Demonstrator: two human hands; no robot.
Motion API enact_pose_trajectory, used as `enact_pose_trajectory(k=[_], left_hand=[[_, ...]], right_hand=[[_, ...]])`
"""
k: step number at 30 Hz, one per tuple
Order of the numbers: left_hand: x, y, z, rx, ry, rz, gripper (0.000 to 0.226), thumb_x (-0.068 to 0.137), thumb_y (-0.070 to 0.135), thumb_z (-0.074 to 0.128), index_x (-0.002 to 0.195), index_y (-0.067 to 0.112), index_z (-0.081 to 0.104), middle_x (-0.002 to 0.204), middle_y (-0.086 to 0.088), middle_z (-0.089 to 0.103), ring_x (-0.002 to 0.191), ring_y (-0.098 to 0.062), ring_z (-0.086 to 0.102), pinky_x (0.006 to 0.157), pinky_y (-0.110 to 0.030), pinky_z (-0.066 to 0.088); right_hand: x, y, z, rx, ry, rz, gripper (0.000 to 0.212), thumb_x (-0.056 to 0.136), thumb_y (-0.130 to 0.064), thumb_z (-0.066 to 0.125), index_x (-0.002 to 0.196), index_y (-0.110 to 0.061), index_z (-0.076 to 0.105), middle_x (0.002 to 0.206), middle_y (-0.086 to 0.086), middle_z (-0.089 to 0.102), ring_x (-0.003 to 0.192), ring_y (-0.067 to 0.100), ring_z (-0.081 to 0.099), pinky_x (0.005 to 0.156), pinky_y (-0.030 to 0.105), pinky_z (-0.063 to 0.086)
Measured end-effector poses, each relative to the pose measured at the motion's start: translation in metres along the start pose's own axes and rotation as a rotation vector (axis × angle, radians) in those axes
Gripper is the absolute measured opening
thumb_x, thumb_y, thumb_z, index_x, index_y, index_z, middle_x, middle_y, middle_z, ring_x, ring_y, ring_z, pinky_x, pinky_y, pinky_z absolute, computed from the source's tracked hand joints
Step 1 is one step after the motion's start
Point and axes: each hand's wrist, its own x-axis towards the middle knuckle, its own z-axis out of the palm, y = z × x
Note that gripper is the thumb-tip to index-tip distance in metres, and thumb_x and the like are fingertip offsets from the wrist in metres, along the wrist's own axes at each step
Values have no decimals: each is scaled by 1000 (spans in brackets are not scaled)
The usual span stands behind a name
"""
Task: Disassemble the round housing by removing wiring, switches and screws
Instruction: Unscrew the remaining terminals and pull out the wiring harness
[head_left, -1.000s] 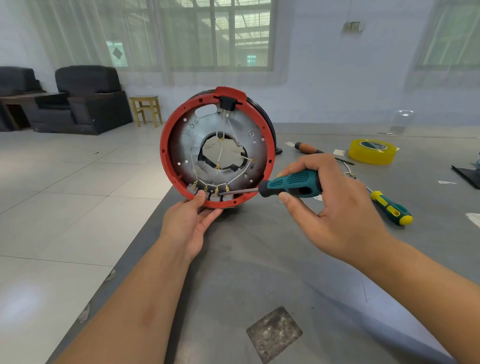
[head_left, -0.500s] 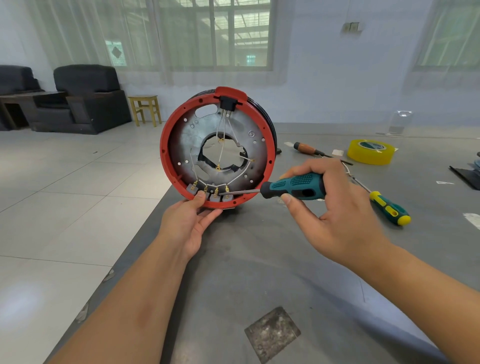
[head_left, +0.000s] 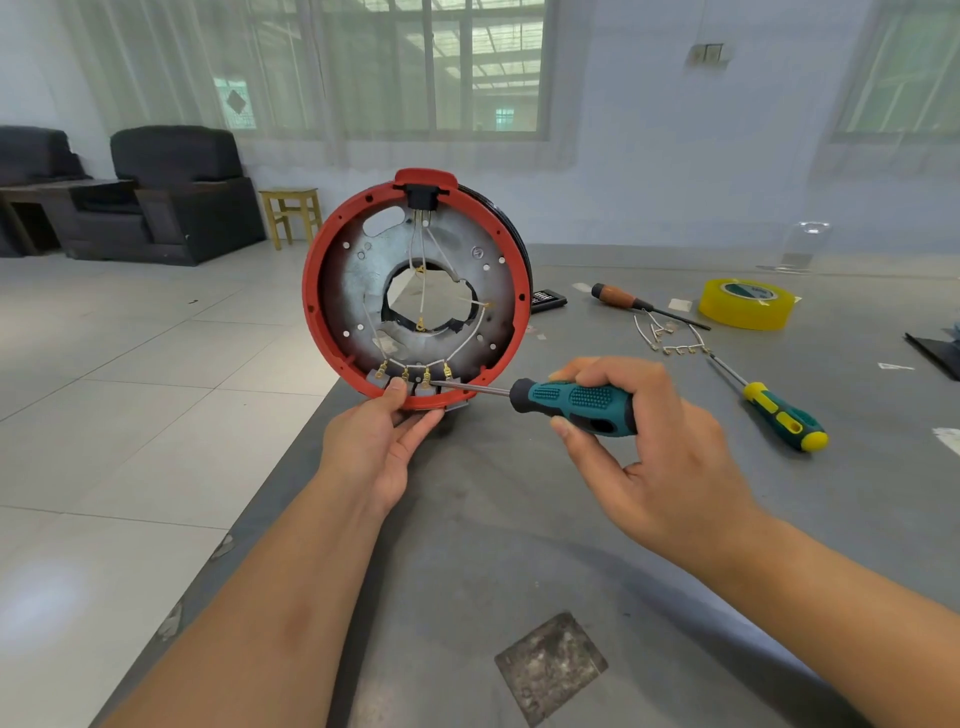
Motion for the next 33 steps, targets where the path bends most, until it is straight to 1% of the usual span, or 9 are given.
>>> enact_pose_trajectory(k=[2,7,12,15,20,24,27,29,33], left_hand=[[0,0,0,2,-4,-7,6,103,5,62,100,1,66,85,-16,79,80,-28,80,72,-45,67],[-3,1,-1,24,-48,-32,8,106,11,60,108,4,65,97,-19,80,91,-33,80,62,-52,65],[-4,-1,4,-14,-71,-14,11,107,8,57,112,1,63,108,-23,78,94,-38,78,64,-50,65],[-5,-2,6,-8,-55,2,9,106,7,58,111,0,61,110,-26,76,95,-40,78,67,-50,66],[-6,-2,6,12,-57,19,11,106,6,58,114,-1,60,108,-26,77,94,-39,78,69,-47,66],[-6,-3,6,30,-48,27,14,105,6,60,116,-2,61,106,-22,78,93,-36,79,74,-49,67],[-6,-3,5,42,-36,42,12,104,5,61,114,-2,64,101,-18,80,90,-33,80,69,-41,67],[-4,-3,4,43,-24,53,12,103,5,63,112,-2,66,101,-18,80,88,-30,80,65,-36,65],[-1,-2,3,17,1,56,11,102,5,65,110,-2,66,99,-19,80,86,-30,80,63,-35,64]], right_hand=[[-1,0,1,-12,-6,-13,36,95,-27,64,124,-22,42,112,3,69,96,20,66,72,29,53],[2,-2,-1,-8,1,2,39,93,-24,67,123,-23,43,107,5,70,92,22,67,68,34,55],[6,-4,-4,-17,31,7,38,91,-22,69,120,-20,45,105,0,69,89,18,64,70,28,51],[10,-5,-8,-5,40,9,38,90,-21,70,119,-21,46,106,-8,65,91,15,62,71,26,50],[13,-7,-12,-32,16,33,38,90,-25,70,119,-26,45,109,-15,57,88,18,63,65,40,55],[16,-8,-14,-60,5,35,35,91,-29,67,118,-27,45,108,-18,55,85,19,61,63,41,54],[14,-7,-13,-49,-2,41,35,92,-29,67,119,-26,45,107,-17,58,88,18,61,62,38,54],[12,-8,-10,-36,-3,31,35,92,-27,67,119,-25,45,107,-11,63,89,18,62,64,33,52],[7,-9,-4,-37,-4,2,36,93,-24,67,120,-23,43,109,1,69,88,23,66,70,33,52]])
